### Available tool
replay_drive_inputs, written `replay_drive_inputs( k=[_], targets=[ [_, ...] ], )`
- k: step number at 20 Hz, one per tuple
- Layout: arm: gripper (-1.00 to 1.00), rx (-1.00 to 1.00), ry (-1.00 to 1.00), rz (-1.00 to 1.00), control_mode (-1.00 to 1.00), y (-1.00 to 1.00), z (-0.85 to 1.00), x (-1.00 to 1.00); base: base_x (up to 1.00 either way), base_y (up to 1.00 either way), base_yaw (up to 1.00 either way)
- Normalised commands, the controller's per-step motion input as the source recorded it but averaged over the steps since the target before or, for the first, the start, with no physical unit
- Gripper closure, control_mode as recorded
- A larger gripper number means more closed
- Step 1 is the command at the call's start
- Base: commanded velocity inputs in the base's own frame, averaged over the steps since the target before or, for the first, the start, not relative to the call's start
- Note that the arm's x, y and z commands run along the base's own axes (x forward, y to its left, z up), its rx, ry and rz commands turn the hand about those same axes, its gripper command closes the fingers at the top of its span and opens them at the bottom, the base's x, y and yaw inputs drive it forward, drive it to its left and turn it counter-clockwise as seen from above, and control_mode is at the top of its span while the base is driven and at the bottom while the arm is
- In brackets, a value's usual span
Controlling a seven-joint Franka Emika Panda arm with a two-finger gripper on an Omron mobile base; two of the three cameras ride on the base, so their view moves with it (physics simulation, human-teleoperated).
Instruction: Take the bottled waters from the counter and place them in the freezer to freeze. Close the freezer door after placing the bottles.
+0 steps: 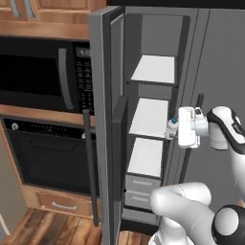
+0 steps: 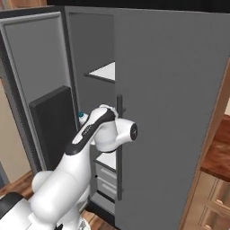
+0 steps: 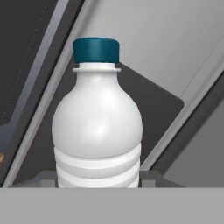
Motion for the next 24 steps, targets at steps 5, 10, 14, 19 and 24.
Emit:
replay_drive_inputs(
  k=[5,10,14,19,24],
  targets=[
    [1.0,0.0,0.0,0.0,1.0,0.0,0.0,0.0,-0.26,0.18,-0.04],
    [1.0,0.0,0.0,0.0,1.0,0.0,0.0,0.0,-0.18,0.51,-0.13],
    [1.0,0.0,0.0,0.0,1.0,0.0,0.0,0.0,0.42,0.13,-0.24],
    [1.0,0.0,0.0,0.0,1.0,0.0,0.0,0.0,0.55,0.25,-0.25],
    [1.0,0.0,0.0,0.0,1.0,0.0,0.0,0.0,0.42,0.3,-0.17]
  ],
)
